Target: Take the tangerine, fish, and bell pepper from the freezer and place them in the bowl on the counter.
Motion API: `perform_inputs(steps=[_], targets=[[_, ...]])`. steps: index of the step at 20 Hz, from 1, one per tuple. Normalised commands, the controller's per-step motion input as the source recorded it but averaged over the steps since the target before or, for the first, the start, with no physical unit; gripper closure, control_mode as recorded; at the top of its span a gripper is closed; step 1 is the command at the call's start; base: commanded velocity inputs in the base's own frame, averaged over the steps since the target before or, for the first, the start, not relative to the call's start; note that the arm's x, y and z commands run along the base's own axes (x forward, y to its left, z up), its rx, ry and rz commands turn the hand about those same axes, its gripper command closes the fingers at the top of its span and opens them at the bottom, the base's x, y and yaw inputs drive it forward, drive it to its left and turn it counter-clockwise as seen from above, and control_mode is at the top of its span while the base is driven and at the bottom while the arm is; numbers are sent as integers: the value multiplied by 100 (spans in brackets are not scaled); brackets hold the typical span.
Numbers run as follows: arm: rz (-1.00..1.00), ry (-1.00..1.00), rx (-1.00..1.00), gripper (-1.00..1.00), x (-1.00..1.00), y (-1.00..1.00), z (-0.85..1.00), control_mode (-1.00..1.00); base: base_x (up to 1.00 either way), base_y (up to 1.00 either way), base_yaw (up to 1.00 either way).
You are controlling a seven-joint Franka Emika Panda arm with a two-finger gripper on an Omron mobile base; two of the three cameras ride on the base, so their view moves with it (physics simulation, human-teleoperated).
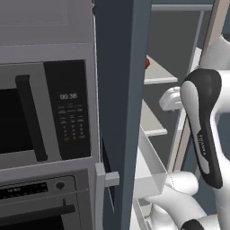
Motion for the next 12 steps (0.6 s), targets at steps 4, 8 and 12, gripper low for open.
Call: perform_inputs(steps=[4, 8, 12], targets=[[15, -8, 4, -100, 65, 24, 3, -100, 0, 0, 0], [18, -6, 3, -100, 86, 21, 8, -100, 0, 0, 0], [15, -11, 0, -100, 67, 16, 24, -100, 0, 0, 0]])
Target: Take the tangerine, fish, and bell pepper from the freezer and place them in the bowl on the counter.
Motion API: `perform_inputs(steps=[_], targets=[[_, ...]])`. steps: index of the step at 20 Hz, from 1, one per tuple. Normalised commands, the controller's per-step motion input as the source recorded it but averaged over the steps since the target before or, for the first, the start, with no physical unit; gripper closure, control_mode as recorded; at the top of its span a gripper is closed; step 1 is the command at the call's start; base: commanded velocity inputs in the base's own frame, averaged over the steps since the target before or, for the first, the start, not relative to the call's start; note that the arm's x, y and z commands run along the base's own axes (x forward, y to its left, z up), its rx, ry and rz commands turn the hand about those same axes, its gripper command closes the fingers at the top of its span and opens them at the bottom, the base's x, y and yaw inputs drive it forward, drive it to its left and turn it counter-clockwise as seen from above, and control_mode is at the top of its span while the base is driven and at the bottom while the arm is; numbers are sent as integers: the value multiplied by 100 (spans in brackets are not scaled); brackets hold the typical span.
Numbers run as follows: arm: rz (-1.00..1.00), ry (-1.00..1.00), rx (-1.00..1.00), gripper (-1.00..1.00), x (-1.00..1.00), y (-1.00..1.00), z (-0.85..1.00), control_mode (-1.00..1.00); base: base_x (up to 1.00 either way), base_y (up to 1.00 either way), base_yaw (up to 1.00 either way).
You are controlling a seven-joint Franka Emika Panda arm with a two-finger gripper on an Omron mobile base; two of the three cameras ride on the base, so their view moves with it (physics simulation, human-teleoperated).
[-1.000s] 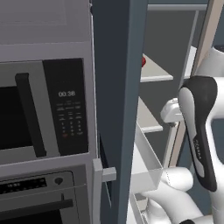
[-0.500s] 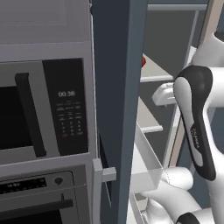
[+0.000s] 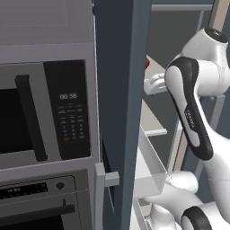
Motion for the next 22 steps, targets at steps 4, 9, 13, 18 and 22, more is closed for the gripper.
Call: perform_inputs(steps=[4, 9, 13, 18, 22], targets=[[14, -9, 0, -100, 77, 23, 13, -100, 0, 0, 0], [10, -4, 0, -100, 85, 20, 1, -100, 0, 0, 0], [9, -1, 0, -100, 85, 17, 0, -100, 0, 0, 0], [2, 0, 0, -100, 69, 11, 0, -100, 0, 0, 0], [0, 0, 0, -100, 62, 18, 0, -100, 0, 0, 0]])
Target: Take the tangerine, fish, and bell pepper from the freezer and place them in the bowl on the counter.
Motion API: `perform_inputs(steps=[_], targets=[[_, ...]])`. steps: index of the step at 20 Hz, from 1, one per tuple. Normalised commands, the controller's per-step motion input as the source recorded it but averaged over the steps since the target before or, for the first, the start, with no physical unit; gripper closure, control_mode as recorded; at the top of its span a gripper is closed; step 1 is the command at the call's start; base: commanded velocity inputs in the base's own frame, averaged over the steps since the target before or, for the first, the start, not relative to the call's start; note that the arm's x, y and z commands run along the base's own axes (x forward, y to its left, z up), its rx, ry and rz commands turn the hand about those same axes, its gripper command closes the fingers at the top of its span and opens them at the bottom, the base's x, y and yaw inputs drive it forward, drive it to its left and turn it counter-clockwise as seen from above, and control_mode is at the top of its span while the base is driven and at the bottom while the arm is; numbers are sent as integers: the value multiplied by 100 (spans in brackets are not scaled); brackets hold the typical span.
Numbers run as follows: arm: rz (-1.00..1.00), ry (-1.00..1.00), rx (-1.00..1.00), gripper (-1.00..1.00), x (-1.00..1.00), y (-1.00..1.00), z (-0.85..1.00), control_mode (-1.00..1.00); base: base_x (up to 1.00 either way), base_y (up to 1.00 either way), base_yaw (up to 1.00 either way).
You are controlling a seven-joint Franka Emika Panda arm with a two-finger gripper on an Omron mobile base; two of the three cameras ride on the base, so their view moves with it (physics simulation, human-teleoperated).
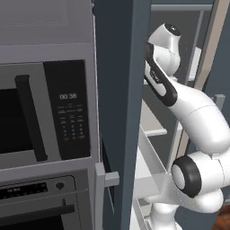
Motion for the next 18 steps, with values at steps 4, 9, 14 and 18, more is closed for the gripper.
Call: perform_inputs(steps=[4, 9, 14, 18], targets=[[0, 0, 0, -100, 59, 19, 0, -100, 0, 0, 0], [0, 0, 0, -100, 41, 17, 0, -100, 0, 0, 0], [0, 0, 0, -100, 31, 18, -4, -100, 0, 0, 0], [1, 0, 0, -100, 22, 23, -19, -100, 0, 0, 0]])
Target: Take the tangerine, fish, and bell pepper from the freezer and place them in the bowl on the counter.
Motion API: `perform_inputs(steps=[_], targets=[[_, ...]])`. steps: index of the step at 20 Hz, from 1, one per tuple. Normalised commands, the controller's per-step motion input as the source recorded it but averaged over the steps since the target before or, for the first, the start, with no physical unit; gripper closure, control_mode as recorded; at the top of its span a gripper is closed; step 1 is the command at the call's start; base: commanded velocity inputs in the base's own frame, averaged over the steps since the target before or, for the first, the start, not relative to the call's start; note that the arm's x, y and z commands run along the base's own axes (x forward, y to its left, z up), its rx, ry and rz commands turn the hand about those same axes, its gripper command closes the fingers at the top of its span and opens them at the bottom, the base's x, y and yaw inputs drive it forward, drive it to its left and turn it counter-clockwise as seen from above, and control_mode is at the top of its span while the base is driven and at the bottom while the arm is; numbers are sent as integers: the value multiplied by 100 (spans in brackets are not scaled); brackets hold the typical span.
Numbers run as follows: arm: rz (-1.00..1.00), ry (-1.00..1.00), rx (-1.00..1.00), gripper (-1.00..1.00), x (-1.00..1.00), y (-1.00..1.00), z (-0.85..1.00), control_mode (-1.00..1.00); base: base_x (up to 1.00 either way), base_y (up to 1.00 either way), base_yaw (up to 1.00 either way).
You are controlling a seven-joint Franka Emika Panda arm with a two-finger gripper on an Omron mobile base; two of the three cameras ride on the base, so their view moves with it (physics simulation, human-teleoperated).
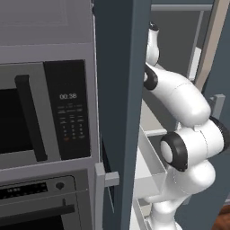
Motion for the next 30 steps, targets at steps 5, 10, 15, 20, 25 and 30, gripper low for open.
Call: perform_inputs(steps=[5, 10, 15, 20, 25, 30], targets=[[1, 0, 0, -100, 16, 16, -26, -100, 0, 0, 0], [0, 0, 0, -100, 13, 8, -24, -100, 0, 0, 0], [1, 0, 0, 100, 3, 3, -22, -100, 0, 0, 0], [0, 1, 0, 100, 0, 0, -9, -100, 0, 0, 0], [0, 0, 0, 100, -6, 0, -1, -100, 0, 0, 0], [0, 0, 0, 100, -43, -10, 5, -100, 0, 0, 0]])
